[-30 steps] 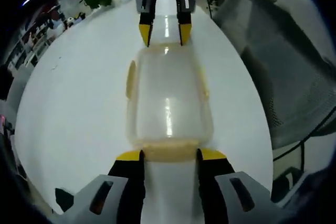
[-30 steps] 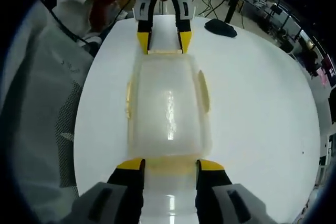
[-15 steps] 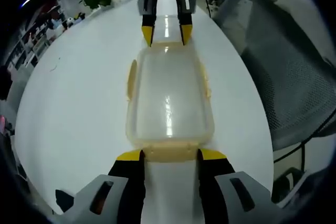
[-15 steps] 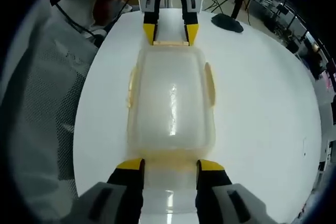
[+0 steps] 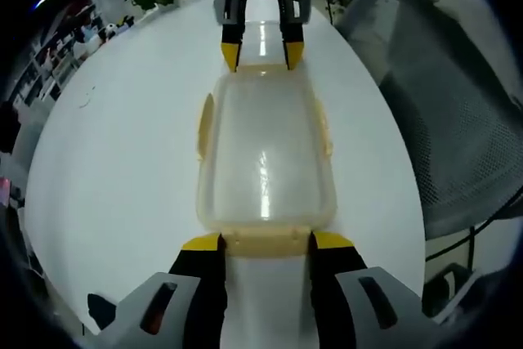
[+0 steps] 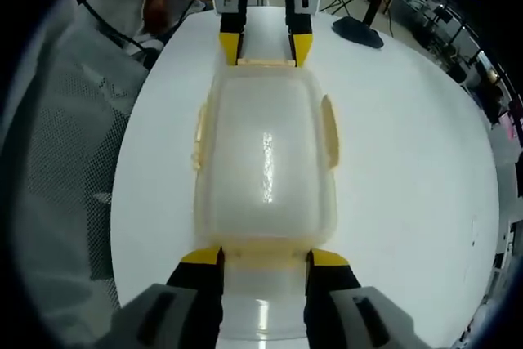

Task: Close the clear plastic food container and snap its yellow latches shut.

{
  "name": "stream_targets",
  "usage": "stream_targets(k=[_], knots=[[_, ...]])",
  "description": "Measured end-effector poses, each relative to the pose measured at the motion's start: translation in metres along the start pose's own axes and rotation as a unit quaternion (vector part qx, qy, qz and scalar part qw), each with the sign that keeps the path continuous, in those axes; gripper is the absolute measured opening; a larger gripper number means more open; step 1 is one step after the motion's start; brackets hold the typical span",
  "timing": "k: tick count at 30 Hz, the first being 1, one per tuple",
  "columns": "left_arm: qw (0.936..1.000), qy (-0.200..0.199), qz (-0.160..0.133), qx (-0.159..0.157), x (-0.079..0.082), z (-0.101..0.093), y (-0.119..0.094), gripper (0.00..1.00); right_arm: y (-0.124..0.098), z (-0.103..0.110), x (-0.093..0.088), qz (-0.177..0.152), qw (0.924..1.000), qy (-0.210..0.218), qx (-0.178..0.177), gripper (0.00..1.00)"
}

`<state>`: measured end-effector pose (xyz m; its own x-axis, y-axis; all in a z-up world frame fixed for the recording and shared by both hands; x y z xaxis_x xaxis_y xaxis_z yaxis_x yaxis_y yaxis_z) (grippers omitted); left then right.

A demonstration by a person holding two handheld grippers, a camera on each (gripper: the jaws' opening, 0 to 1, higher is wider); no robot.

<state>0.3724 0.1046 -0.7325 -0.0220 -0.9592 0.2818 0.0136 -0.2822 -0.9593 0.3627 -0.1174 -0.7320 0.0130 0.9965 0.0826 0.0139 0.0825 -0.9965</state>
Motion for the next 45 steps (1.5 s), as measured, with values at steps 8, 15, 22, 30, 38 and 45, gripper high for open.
stream_targets(k=[8, 15, 22, 30, 38, 45], knots=[[0.9999, -0.01, -0.002, -0.008, -0.005, -0.007, -0.012, 0.37, -0.015, 0.004, 0.006, -0.024, 0.9996, -0.005, 0.012, 0.36], [0.9997, -0.016, 0.0, -0.019, -0.002, -0.014, -0.031, 0.37, -0.031, 0.006, 0.009, -0.034, 0.9992, -0.014, 0.017, 0.37], [0.9999, -0.012, 0.007, -0.008, 0.001, -0.015, -0.054, 0.37, -0.054, 0.006, 0.013, -0.053, 0.9983, -0.016, 0.018, 0.36], [0.9998, -0.015, 0.009, 0.003, 0.012, -0.016, -0.079, 0.37, -0.078, 0.006, 0.013, -0.059, 0.998, -0.022, 0.009, 0.37], [0.9998, -0.007, 0.015, 0.013, 0.031, -0.017, -0.095, 0.37, -0.099, 0.009, 0.0, -0.064, 0.9978, -0.021, -0.001, 0.37], [0.9997, -0.009, 0.013, 0.016, 0.054, -0.019, -0.101, 0.37, -0.114, 0.011, -0.021, -0.076, 0.997, -0.015, 0.003, 0.37]])
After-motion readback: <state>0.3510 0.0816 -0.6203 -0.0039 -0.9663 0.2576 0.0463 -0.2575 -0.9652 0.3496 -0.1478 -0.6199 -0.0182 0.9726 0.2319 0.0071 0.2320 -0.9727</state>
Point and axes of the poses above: the point that each gripper's makers call its tool centre point, and the gripper's own axes: y roughly forward along the fingers, z roughly to its left, x roughly out of its top, the point moved 8 cm from there along -y, roughly backward along the fingers, and after that the axes turned 11 degrees about z, right-handed, at the moved point
